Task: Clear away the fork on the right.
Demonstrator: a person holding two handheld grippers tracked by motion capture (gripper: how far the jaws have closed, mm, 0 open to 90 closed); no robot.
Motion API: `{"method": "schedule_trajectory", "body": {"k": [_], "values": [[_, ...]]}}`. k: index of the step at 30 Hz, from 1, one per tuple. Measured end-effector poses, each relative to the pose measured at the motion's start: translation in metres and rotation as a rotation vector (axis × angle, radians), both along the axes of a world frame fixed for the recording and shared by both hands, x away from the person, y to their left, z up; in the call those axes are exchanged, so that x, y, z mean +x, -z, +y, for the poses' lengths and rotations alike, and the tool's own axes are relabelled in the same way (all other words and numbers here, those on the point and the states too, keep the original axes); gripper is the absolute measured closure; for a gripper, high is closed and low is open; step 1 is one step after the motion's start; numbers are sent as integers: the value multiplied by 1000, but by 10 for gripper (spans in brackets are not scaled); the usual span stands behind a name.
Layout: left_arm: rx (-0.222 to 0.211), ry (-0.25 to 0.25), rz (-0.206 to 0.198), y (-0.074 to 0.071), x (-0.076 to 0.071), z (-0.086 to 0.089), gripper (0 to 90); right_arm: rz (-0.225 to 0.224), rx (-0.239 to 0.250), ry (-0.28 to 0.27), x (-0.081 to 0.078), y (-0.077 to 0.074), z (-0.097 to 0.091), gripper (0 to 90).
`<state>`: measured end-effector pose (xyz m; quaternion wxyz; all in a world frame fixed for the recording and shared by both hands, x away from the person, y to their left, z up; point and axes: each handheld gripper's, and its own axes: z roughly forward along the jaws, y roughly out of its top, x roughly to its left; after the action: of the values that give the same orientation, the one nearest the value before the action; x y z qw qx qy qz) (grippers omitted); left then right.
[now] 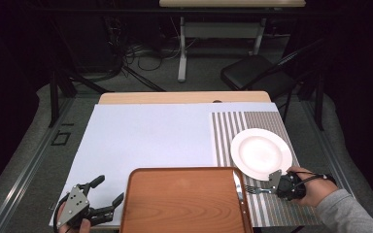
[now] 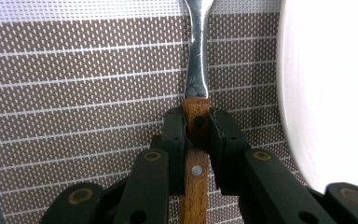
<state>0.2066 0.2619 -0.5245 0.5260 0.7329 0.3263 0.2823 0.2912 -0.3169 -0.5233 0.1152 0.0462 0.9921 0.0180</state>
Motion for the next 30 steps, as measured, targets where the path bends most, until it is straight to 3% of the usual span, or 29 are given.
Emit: {"method": "schedule_trajectory", "body": {"k": [17,20,26,30], "values": [[-2,-2,3,0,0,0,152,-30,45,73,-8,-17,-2,778],[-2,-2,4,0,0,0,152,-40,72,95,-7,-21,-2,778],[1,0,-1,0,0,0,152,-35,145,183,-9,-26,1,778],[-1,0,3,0,0,0,152,-41,161,235,-7,-27,3,778]]}}
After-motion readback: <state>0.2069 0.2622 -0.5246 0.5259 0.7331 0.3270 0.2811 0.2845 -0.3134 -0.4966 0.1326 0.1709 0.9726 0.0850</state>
